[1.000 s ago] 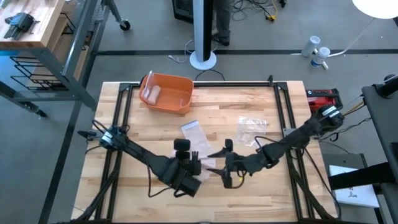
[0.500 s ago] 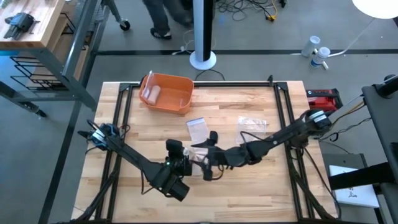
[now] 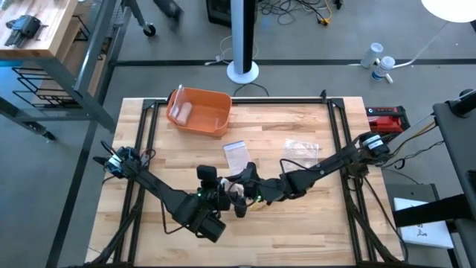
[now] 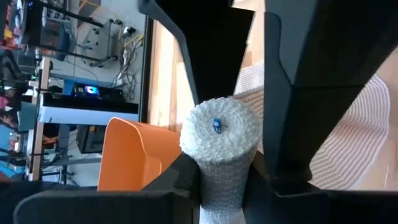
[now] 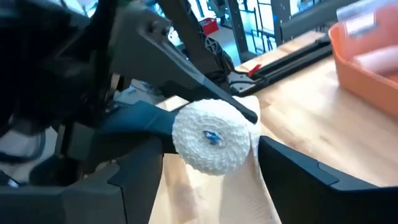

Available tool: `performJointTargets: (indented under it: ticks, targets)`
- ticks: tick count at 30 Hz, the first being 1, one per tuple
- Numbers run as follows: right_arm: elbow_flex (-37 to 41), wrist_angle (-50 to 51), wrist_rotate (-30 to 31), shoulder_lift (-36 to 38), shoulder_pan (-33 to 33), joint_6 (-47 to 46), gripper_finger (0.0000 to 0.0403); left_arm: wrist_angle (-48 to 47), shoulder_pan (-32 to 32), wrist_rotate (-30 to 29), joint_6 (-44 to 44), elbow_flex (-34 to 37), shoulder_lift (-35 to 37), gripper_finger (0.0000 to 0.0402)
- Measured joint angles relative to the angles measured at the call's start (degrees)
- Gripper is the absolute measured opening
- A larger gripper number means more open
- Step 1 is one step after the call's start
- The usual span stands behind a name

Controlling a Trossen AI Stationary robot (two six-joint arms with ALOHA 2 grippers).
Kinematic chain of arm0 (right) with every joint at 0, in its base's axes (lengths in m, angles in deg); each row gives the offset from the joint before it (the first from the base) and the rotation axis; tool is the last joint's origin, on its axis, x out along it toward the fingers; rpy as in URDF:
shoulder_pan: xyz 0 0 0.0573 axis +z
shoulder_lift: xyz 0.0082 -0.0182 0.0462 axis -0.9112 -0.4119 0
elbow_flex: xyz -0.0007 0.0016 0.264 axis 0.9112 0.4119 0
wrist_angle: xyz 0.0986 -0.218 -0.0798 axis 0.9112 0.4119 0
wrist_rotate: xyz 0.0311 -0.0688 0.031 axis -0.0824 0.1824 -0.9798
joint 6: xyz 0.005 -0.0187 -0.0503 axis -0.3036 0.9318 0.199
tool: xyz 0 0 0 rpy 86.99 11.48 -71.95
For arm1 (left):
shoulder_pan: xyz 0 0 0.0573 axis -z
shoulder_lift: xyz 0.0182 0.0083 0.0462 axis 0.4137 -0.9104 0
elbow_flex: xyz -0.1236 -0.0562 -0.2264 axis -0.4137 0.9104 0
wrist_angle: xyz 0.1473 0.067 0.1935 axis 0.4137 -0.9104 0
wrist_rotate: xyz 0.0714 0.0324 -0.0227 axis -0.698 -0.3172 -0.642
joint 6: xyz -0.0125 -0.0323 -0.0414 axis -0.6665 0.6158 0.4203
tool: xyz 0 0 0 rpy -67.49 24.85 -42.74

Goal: Roll bandage
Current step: Roll the white bandage

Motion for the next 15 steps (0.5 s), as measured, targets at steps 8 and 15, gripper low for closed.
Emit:
performJointTargets:
  ticks: [8,15]
  targets:
    - [-0.5,-0.16,-1.83,0.22,-0.87,-5.75,0.0238,-0.39,-0.03,0.06,0.89,0.26,0.09,0.0065]
    - [-1.79,-0.27,-2.34,0.26,-1.69,-8.92,0.0245,0.51,-0.08,-0.52,2.05,0.21,0.09,0.0067]
